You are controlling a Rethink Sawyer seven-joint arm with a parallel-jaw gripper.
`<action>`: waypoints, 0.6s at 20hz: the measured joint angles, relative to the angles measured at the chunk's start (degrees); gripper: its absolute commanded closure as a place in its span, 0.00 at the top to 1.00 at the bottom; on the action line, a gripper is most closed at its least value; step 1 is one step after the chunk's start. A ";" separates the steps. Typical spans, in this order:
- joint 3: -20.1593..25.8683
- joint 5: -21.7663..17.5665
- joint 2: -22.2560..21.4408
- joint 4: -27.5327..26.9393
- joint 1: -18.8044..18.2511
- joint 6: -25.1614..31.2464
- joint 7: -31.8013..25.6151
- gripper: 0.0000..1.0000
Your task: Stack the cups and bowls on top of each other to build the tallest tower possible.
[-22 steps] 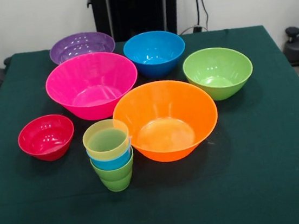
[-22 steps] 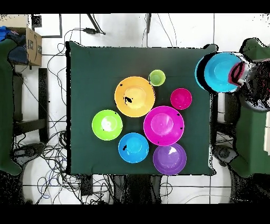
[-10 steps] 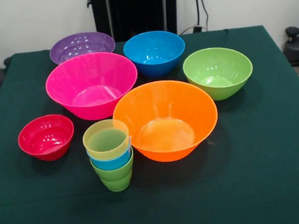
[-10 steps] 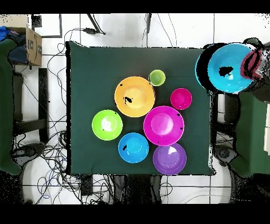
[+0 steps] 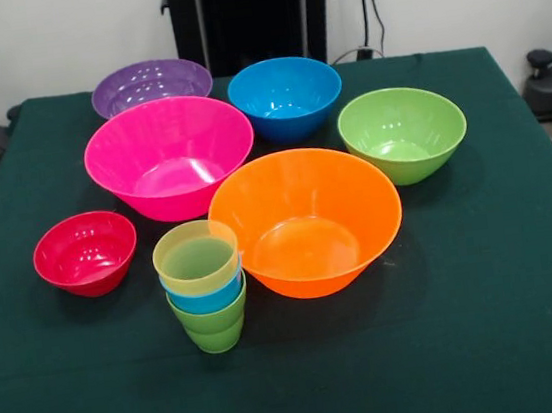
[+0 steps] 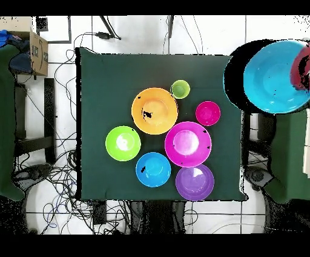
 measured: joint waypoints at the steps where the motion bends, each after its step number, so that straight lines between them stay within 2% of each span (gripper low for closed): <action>1: 0.56 -0.94 -0.18 -1.78 0.56 1.90 0.00 0.00; 7: 2.90 -3.40 -1.73 -7.44 1.98 7.39 0.00 0.00; 10: 3.12 -2.76 -3.06 -8.34 1.87 7.83 0.00 0.00; 12: 3.11 -0.86 -4.14 -8.62 1.79 7.83 0.00 0.00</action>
